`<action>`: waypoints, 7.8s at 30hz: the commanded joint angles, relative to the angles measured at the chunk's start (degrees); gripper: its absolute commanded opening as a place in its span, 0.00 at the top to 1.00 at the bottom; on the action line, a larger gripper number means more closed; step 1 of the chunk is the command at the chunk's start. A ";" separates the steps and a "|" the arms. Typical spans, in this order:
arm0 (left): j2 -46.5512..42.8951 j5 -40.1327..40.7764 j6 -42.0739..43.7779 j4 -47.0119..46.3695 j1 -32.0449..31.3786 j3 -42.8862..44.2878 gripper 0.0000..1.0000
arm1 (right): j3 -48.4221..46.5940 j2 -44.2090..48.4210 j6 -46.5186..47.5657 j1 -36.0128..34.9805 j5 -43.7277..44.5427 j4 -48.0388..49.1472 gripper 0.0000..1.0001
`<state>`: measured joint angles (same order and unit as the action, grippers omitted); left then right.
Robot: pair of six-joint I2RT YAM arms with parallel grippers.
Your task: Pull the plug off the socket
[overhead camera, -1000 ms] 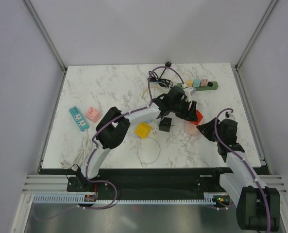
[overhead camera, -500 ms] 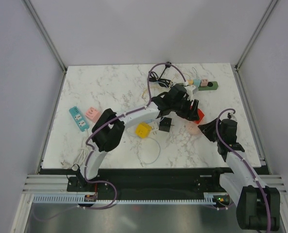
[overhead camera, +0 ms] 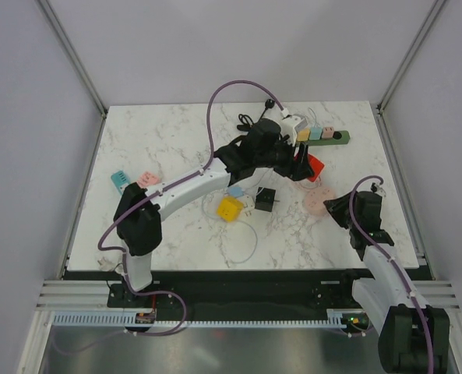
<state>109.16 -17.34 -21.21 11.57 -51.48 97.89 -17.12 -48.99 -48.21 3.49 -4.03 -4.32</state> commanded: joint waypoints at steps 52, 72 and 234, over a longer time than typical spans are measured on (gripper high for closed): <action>-24.16 17.17 -0.67 7.15 -1.16 -38.30 0.00 | -11.61 8.04 -0.49 0.56 15.73 -36.46 0.04; -52.56 11.81 -6.39 3.64 -1.07 -45.77 0.00 | -14.33 9.71 6.81 0.56 1.31 -33.04 0.02; 41.57 14.79 52.24 -10.52 8.51 34.48 0.92 | -55.12 -66.93 -3.12 -4.01 -3.61 22.60 0.39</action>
<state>149.99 -2.20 29.34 2.68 -42.85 129.82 -71.40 -115.48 -51.44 -0.38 -6.72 16.27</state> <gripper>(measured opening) 0.415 0.610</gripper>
